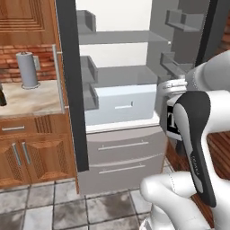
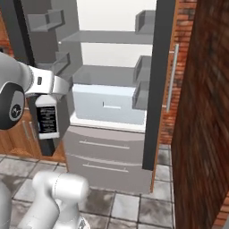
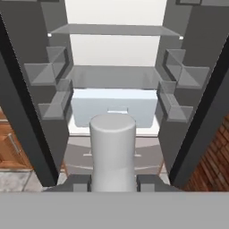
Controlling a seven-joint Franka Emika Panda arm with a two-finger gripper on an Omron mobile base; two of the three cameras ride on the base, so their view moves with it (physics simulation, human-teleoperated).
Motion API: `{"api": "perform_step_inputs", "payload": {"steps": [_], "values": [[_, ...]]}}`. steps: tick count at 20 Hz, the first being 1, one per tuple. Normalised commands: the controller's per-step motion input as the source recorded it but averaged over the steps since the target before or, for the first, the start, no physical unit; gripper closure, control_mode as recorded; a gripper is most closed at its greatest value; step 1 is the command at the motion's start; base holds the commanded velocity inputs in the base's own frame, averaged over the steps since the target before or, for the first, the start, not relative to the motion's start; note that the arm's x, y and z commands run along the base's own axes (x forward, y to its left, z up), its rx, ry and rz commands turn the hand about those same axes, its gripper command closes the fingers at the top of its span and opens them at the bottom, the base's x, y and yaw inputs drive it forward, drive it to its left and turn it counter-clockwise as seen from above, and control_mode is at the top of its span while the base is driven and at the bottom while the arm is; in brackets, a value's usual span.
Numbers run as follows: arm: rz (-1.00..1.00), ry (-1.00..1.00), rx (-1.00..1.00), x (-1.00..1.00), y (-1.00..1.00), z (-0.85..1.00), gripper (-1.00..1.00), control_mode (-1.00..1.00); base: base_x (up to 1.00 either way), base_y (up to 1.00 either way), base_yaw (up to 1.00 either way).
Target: Place the beer and liquor on the top shelf of the fridge to keep them out of children's reach, and place the onion on lower shelves for easy access.
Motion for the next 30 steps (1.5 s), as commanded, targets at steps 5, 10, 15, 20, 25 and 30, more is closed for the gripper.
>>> {"api": "perform_step_inputs", "payload": {"steps": [5,10,15,20,25,30], "values": [[0.00,0.00,0.00,0.00,0.00,0.00,1.00,1.00,0.60,0.00,0.00],[0.00,0.00,0.00,0.00,0.00,0.00,1.00,1.00,0.66,0.00,0.00],[0.00,0.00,0.00,0.00,0.00,0.00,1.00,1.00,0.65,0.00,0.00],[0.00,0.00,0.00,0.00,0.00,0.00,1.00,1.00,0.56,0.00,0.00],[0.00,0.00,0.00,0.00,0.00,0.00,1.00,1.00,0.42,0.00,0.00],[0.00,0.00,0.00,0.03,0.00,0.00,1.00,-1.00,0.21,0.00,0.00]]}}
